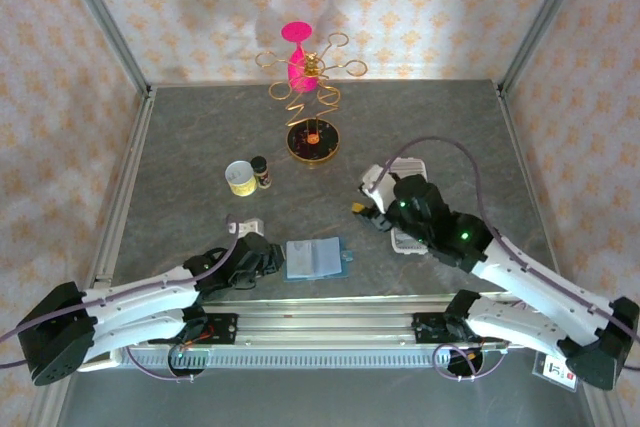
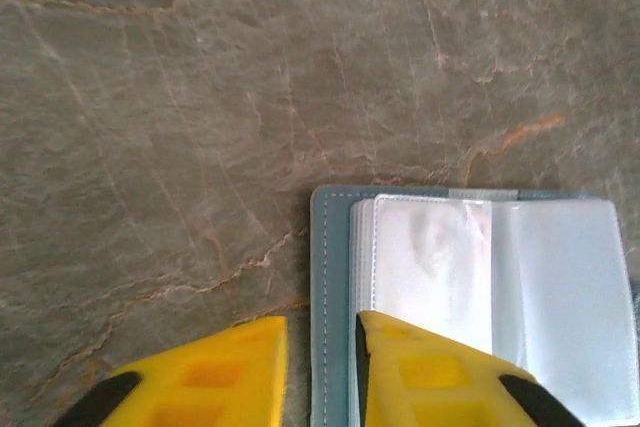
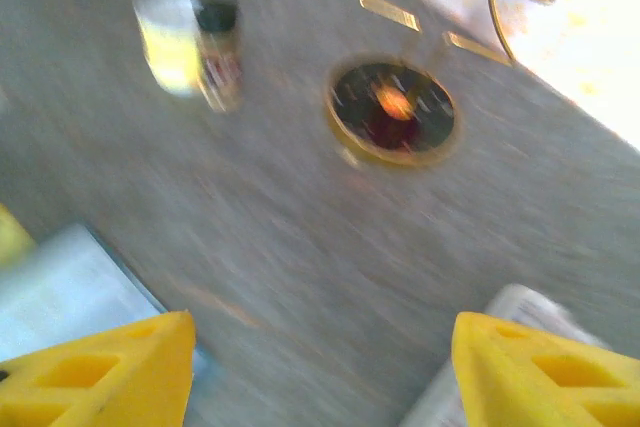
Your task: Put the credit cards into the card holder
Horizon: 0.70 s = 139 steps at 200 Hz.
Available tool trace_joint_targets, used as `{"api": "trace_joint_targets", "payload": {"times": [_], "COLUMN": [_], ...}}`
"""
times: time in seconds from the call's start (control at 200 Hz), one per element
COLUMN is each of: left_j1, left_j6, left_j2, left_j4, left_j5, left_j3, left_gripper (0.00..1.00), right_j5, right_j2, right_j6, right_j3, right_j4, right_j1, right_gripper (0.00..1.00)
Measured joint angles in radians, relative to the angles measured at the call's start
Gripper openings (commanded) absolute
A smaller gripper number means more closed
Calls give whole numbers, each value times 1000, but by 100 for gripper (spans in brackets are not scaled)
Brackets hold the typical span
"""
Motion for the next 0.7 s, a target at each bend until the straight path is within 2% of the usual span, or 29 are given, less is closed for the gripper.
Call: {"api": "trace_joint_targets", "payload": {"times": [0.165, 0.305, 0.486, 0.696], "left_j1": [2, 2, 2, 2], "left_j6": [11, 26, 37, 50], "left_j2": [-48, -51, -45, -45], "left_j4": [-26, -13, 13, 32], "left_j5": [11, 79, 143, 166], "left_j3": [8, 8, 8, 8], "left_gripper": [40, 44, 47, 48], "right_j5": [-19, -23, -27, -38], "right_j2": [-49, -41, -4, 39], "right_j6": [-421, -645, -794, -856], "right_j3": [-90, -158, -227, -272], "right_j4": [-125, -156, -122, -75], "right_j1": [-264, -385, -423, -423], "right_gripper": [71, 72, 75, 76]}}
